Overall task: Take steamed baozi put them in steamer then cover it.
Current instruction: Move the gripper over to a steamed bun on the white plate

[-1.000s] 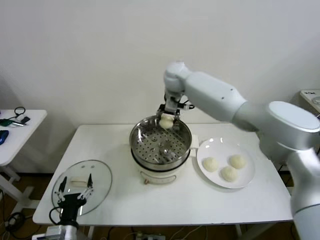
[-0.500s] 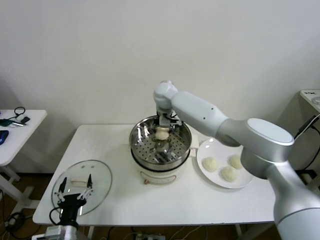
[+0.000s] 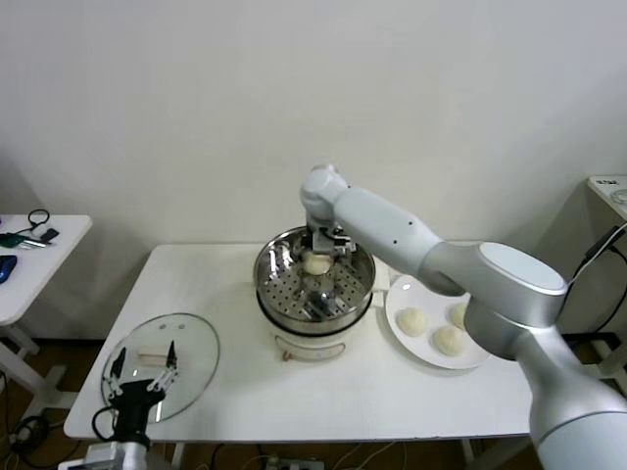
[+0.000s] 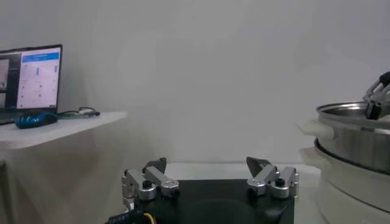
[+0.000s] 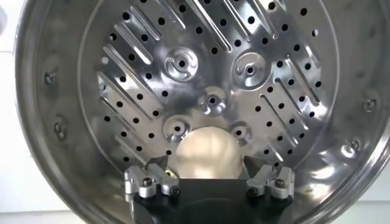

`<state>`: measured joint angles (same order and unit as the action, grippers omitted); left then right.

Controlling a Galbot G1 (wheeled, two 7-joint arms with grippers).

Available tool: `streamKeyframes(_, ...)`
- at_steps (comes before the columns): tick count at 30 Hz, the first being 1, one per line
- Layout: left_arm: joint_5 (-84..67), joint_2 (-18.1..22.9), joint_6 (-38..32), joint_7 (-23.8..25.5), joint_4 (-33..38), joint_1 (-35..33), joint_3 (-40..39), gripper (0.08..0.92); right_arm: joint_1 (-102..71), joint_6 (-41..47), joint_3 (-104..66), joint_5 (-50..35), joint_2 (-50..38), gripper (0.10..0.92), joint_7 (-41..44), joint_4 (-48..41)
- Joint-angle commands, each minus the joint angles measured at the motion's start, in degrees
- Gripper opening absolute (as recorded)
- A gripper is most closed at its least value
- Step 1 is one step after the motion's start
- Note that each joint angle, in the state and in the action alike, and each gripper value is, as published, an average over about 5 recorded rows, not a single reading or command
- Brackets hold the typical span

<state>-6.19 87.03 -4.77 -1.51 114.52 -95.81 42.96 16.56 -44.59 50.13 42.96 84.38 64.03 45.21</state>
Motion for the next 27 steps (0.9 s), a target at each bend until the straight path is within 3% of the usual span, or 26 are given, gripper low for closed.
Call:
streamKeyframes(1,0.55,0.04,-0.06,0.00,0.10,-0.33,0.04,0.823,1.89,0.24,-0.53,-2.88,-1.96,0.823,1.39,2.94)
streamKeyframes(7,0.96,-0.08,0.02,-0.05,0.41,-0.37,0.03,0.823,8.63,5.33,3.01,-18.02,-8.57,0.823,4.70,8.64)
streamKeyframes(13,2.18,-0.40,0.11,-0.10,0.47,-0.26,-0.25,0.823,13.85,11.75,7.03,-32.35,-16.91,0.823,2.71,10.81)
streamKeyframes(19,2.63,-0.46,-0.08,-0.08,0.68,-0.82,-0.32,0.823,19.51,30.96,19.71,-52.13,-30.04,0.823,-5.09,19.16)
streamKeyframes(24,2.55,-0.48,-0.11,-0.07,1.10,-1.02,-0.35,0.823,19.23,47.89,23.64,-58.95,-39.74,0.823,-5.27,25.39)
streamKeyframes(27,2.56,-0.50,-0.11,-0.06,1.31,-1.07,-0.46,0.823,16.00,53.56,22.25,-61.53,-43.38,0.823,-4.66,26.10)
